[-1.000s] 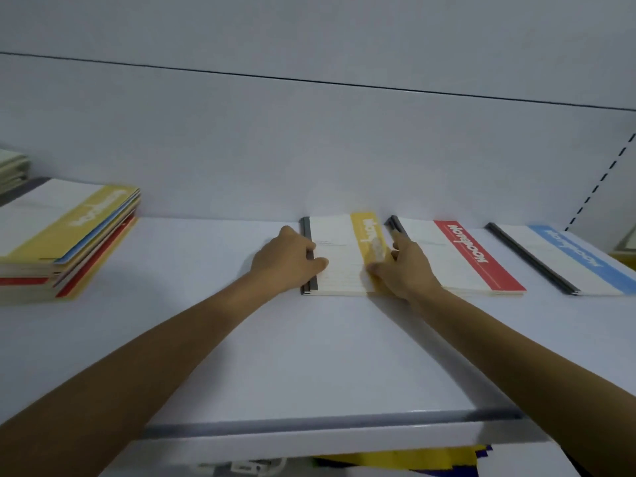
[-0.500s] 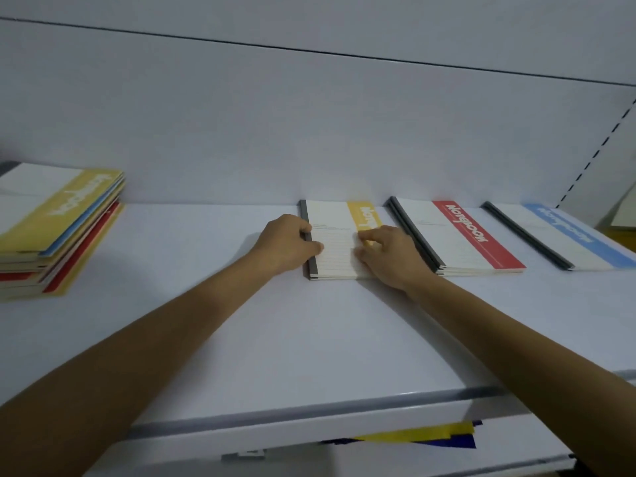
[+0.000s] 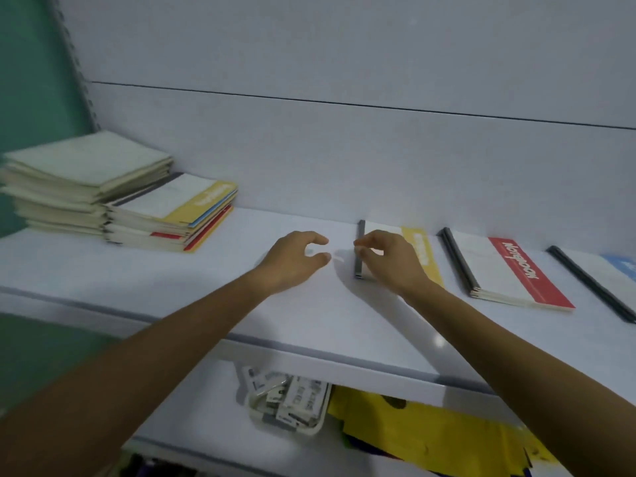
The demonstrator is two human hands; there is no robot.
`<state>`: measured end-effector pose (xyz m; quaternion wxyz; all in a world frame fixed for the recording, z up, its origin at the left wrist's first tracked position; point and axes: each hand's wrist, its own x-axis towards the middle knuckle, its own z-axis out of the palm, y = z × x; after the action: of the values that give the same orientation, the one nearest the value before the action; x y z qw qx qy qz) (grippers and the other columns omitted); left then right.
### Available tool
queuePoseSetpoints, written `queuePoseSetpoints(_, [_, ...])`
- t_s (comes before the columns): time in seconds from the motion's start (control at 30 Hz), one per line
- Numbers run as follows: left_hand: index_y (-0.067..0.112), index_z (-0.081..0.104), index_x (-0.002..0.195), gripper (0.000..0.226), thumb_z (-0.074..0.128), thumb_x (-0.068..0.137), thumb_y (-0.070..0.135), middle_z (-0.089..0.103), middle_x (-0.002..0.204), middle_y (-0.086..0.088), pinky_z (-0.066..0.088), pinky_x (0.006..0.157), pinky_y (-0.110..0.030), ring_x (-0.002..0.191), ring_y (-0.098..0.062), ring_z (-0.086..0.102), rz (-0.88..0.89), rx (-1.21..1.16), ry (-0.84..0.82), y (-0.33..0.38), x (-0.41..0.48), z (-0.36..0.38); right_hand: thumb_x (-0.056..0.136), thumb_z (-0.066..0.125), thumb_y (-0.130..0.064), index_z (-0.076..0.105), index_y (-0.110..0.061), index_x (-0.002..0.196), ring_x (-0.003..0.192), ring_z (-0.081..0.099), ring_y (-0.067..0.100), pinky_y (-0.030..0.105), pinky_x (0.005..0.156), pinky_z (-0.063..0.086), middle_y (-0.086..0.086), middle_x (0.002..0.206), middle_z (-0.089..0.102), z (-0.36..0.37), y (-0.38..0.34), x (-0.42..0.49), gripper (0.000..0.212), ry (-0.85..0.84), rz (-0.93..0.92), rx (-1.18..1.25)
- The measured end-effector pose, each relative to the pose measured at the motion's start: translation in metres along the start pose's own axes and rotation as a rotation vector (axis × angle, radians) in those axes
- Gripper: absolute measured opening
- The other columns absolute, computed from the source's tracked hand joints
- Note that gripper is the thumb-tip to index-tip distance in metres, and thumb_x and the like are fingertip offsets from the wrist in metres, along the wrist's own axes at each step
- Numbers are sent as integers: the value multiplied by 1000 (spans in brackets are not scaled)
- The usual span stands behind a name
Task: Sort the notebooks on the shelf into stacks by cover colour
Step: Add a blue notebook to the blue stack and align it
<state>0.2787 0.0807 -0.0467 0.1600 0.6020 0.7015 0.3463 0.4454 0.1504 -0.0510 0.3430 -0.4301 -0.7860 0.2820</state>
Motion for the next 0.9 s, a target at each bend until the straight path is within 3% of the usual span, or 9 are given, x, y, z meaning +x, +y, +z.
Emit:
queuePoseSetpoints(0.1, [22,56,127,35,58,93,30,50,137,2,33,91,-19,121,-14,49,-37,59,67,-23,-26,-30,94,54,-16,68,-14,99,92,57,3,2,69,36,-10,96,63,33,-34,-5,15,-12,-133,98])
queuePoseSetpoints(0.23, [19,60,121,31,60,92,27,57,129,0,39,91,-23,115,-16,53,-64,73,153,-57,-49,-70,93,55,-17,69,-16,95,83,59,-3,4,71,40,-14,92,65,74,-75,0,15,-90,-198,204])
queuePoseSetpoints(0.43, [17,66,113,25,63,89,23,63,114,2,42,85,-21,98,-10,55,-92,30,236,-115,-63,-119,91,58,-19,65,-15,89,83,66,19,27,72,50,6,93,70,130,-116,24,8,-224,63,416])
queuePoseSetpoints(0.63, [18,68,101,13,64,89,20,63,80,12,45,76,-22,78,-9,59,-65,-102,174,-167,-51,-170,92,61,-34,59,-8,97,78,63,19,36,78,54,10,94,66,183,-144,63,26,-210,293,467])
queuePoseSetpoints(0.77, [17,67,104,15,64,89,18,69,91,3,52,81,-26,86,-14,65,-26,-175,126,-196,-38,-202,87,65,-42,56,-11,88,84,61,23,38,77,52,9,91,63,213,-169,94,32,-126,381,489])
queuePoseSetpoints(0.9, [10,65,109,19,62,90,13,69,90,-4,46,65,-11,78,-12,63,-37,-304,73,-214,-29,-217,78,76,-33,56,-9,84,75,65,24,34,68,56,12,92,68,232,-177,105,32,-74,470,467])
